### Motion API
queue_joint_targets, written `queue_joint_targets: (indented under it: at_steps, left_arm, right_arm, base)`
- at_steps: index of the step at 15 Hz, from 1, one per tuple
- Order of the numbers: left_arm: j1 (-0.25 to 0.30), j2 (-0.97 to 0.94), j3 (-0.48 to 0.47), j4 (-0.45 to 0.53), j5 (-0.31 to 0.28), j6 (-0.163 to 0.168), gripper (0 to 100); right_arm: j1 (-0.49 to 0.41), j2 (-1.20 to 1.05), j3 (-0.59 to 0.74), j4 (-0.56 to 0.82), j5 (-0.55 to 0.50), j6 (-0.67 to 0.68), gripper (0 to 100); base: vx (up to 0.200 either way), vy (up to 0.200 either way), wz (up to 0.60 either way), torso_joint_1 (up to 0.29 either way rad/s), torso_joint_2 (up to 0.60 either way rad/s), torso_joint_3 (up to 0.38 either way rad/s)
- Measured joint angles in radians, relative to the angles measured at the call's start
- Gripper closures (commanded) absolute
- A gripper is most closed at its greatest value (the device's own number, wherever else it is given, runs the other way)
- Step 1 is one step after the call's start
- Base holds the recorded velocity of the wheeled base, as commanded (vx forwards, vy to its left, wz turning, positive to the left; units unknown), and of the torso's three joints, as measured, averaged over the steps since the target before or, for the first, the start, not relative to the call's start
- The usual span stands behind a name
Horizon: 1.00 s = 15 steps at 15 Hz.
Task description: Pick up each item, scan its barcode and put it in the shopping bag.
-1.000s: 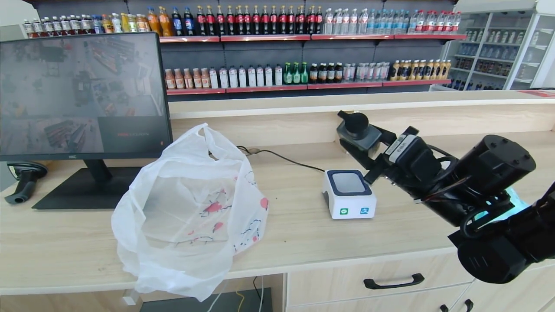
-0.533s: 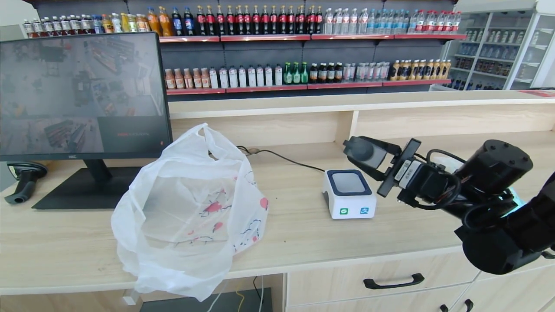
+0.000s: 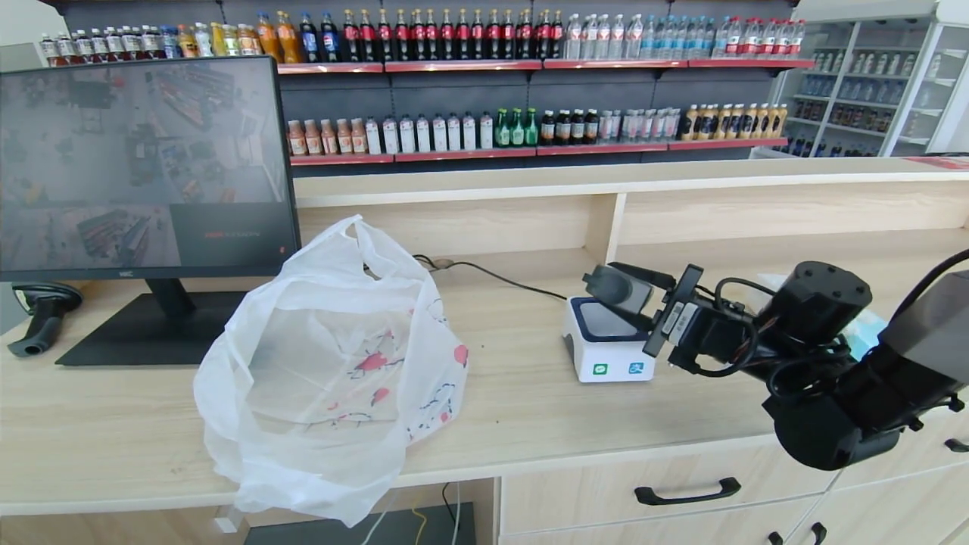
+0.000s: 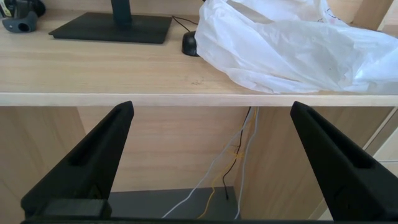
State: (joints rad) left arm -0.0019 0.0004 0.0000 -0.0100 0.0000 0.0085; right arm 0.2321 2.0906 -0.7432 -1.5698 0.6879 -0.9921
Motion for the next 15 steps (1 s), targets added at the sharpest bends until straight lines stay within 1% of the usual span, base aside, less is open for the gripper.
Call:
queue_joint_targets:
  at_steps: [5,15]
  left_arm:
    - [0.001,0.000,0.000,-0.004,0.000,-0.001,0]
    - [0.001,0.000,0.000,0.000,0.000,0.000,0]
  right_arm:
    - [-0.006,0.043,-0.024,-0.002,0.000,0.001,100]
    - [-0.001,0.067,-0.024,0.000,-0.001,0.001,100]
  base:
    - [0.000,0.000,0.00,0.000,0.00,0.000]
    - [0.000,0.000,0.00,0.000,0.00,0.000]
